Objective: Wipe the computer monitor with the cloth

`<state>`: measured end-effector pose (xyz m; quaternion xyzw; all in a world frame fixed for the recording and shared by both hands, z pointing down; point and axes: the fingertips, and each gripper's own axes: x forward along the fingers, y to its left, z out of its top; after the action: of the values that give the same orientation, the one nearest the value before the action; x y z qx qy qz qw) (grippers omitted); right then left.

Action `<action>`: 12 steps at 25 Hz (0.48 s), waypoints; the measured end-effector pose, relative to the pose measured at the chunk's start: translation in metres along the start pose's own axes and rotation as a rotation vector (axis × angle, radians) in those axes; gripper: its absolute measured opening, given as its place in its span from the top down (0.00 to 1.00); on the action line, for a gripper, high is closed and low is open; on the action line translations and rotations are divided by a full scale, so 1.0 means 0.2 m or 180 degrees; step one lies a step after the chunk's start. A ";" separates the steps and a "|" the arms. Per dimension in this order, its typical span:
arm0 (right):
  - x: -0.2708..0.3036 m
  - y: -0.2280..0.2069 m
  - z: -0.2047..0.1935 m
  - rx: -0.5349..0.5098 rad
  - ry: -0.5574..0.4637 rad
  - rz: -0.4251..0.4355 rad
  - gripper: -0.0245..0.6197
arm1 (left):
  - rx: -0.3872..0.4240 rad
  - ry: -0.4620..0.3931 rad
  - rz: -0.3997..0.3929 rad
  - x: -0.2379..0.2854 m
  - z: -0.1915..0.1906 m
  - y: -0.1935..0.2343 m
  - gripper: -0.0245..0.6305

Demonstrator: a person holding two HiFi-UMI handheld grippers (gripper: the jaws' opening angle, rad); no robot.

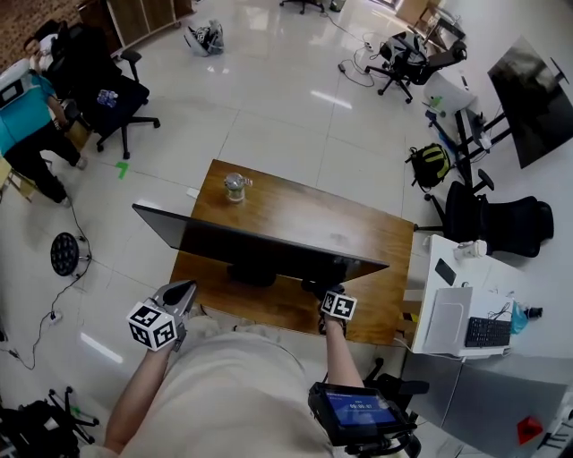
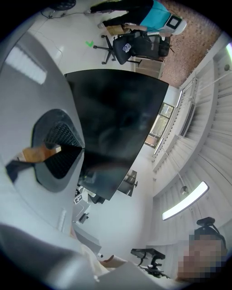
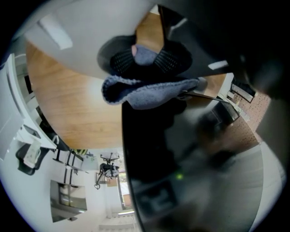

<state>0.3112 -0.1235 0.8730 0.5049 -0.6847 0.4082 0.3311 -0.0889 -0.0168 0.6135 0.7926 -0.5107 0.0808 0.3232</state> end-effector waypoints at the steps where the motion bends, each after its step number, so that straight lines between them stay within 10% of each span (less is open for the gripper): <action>1: 0.00 0.00 0.00 0.0023 0.0005 -0.0021 0.81 | -0.0008 0.0004 -0.0004 -0.01 0.00 0.01 0.97; 12: 0.02 0.22 -0.01 0.0129 0.0103 -0.0135 0.81 | -0.0085 -0.0075 0.0042 -0.20 0.05 0.23 0.97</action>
<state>0.2671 -0.1171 0.8673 0.5192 -0.6600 0.4230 0.3404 -0.1503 -0.0040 0.6078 0.7857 -0.5208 0.0668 0.3271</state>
